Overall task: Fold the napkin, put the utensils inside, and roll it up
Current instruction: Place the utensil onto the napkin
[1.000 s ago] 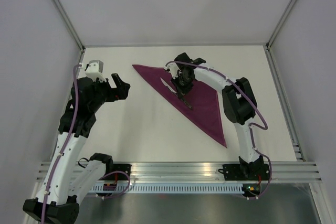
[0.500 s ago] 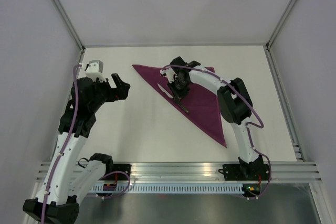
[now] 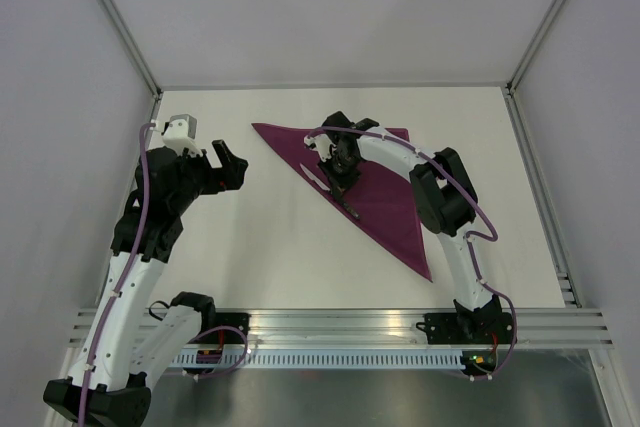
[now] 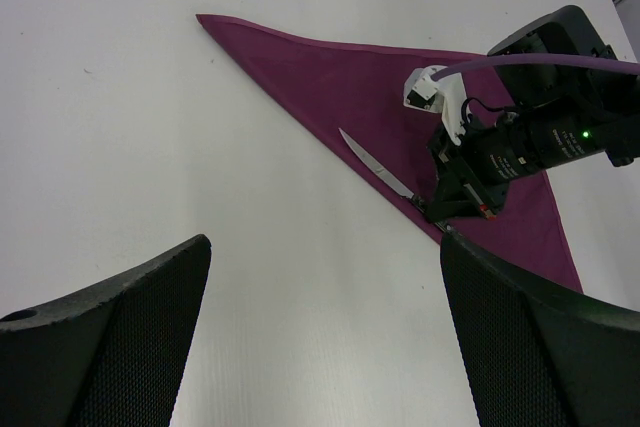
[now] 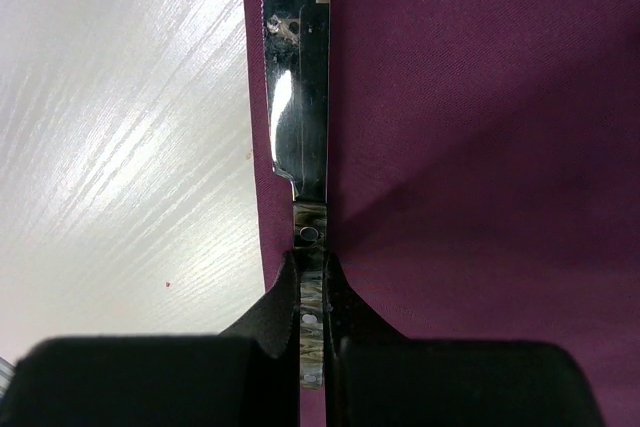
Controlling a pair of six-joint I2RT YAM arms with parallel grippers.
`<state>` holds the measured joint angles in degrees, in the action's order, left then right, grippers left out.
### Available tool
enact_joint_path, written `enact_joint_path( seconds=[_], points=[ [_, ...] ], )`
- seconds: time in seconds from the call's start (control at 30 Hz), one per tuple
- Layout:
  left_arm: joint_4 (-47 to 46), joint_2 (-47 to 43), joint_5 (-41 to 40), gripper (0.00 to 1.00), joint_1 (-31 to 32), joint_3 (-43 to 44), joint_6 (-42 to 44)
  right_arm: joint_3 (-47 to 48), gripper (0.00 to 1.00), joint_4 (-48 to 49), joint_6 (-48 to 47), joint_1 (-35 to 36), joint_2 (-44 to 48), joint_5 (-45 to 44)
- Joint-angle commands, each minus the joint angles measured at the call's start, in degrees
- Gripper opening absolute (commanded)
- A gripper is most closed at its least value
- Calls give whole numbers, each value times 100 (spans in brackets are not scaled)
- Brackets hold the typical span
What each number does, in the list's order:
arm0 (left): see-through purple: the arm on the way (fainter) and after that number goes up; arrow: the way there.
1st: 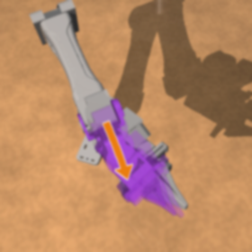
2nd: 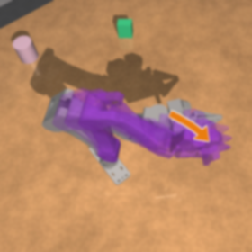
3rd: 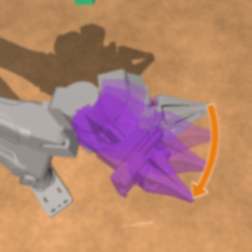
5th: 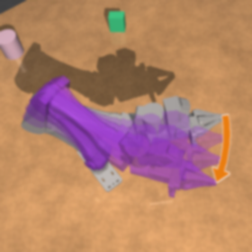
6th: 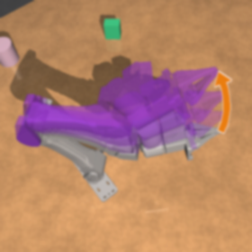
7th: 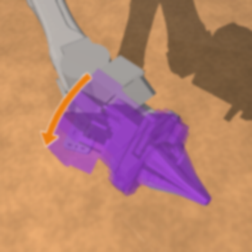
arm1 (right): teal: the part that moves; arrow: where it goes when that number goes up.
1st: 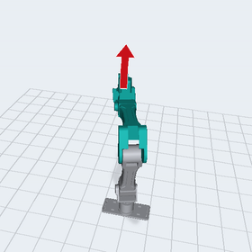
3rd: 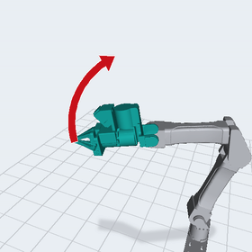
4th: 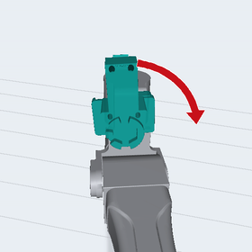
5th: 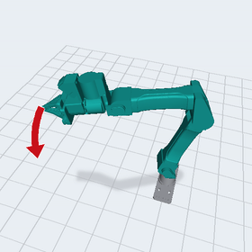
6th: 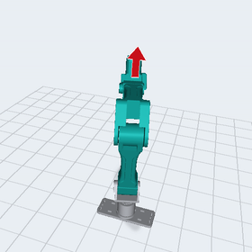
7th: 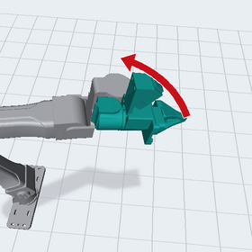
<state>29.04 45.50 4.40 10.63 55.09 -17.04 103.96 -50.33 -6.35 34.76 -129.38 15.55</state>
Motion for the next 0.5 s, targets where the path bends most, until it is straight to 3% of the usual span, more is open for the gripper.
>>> enact_joint_path(
  seconds=[0.0, 0.47],
  points=[
    [-91, -23, -27, 100, 0, -16, 210, 151, 0, -215, 266, 39, -43, -202],
    [-74, -32, -27, 100, 0, -7, 218, 177, 0, -232, 275, 92, -157, -228]
  ],
)
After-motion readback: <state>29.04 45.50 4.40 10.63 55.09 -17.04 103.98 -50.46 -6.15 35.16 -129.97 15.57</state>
